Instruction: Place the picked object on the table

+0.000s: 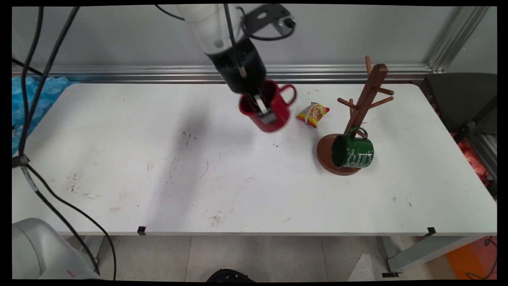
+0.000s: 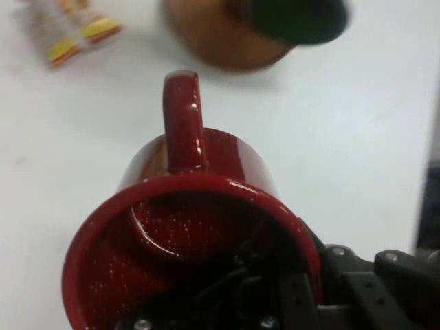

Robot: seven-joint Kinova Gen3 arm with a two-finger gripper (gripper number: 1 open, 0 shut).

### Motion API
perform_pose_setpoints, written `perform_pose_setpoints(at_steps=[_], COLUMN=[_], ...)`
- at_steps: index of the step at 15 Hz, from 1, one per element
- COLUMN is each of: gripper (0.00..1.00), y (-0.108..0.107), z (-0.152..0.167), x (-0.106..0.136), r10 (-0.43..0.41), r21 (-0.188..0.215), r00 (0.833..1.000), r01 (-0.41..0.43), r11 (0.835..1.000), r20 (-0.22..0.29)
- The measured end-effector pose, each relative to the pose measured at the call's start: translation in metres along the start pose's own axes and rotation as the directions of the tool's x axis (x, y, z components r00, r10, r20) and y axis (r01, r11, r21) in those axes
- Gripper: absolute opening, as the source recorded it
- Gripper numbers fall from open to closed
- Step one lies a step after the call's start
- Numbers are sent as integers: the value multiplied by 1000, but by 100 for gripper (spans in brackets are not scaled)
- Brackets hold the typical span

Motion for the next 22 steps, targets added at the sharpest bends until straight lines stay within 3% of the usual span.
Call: perform_pose_setpoints(at_steps=[6, 11, 16, 22], gripper=[0, 0, 0, 0], y=[-42, -79, -99, -111], z=[-1, 26, 69, 109], x=[-5, -11, -18, -20], r10=[36, 64, 51, 13], r21=[109, 167, 186, 185], r00=[993, 969, 936, 901], r01=[-49, -106, -123, -103], r11=[993, 980, 975, 977], r20=[114, 237, 349, 433])
